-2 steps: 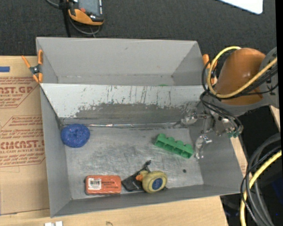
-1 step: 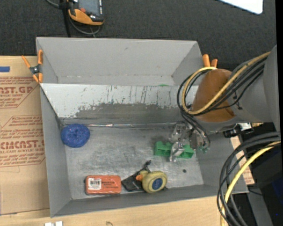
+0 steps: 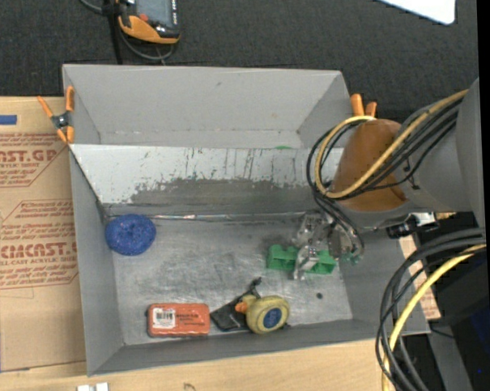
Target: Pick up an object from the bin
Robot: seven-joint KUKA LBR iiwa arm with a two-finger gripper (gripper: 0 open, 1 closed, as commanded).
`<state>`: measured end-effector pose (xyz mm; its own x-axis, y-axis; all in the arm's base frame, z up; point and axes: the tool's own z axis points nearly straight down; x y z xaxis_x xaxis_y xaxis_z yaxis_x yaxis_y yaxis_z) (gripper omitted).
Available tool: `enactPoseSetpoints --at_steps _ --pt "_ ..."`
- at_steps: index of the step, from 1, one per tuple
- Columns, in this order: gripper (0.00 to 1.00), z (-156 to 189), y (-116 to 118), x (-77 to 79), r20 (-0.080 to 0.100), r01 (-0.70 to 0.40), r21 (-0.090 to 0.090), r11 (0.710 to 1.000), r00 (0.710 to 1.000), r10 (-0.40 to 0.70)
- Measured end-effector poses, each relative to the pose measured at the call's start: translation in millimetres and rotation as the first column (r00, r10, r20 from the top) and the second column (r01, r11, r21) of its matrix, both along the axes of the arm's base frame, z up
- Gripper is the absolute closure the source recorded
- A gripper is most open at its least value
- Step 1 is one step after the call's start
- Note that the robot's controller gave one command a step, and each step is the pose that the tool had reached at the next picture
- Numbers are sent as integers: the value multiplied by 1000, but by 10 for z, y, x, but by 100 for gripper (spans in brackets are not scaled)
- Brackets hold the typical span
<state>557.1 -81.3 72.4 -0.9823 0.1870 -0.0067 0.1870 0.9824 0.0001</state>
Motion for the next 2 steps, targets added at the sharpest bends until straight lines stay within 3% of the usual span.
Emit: enactPoseSetpoints --at_steps 1,2 --pt "100 -2 -128 -99 4 -37 2 999 999 37" --pt "100 1573 -175 -325 -5 -174 0 985 985 174"
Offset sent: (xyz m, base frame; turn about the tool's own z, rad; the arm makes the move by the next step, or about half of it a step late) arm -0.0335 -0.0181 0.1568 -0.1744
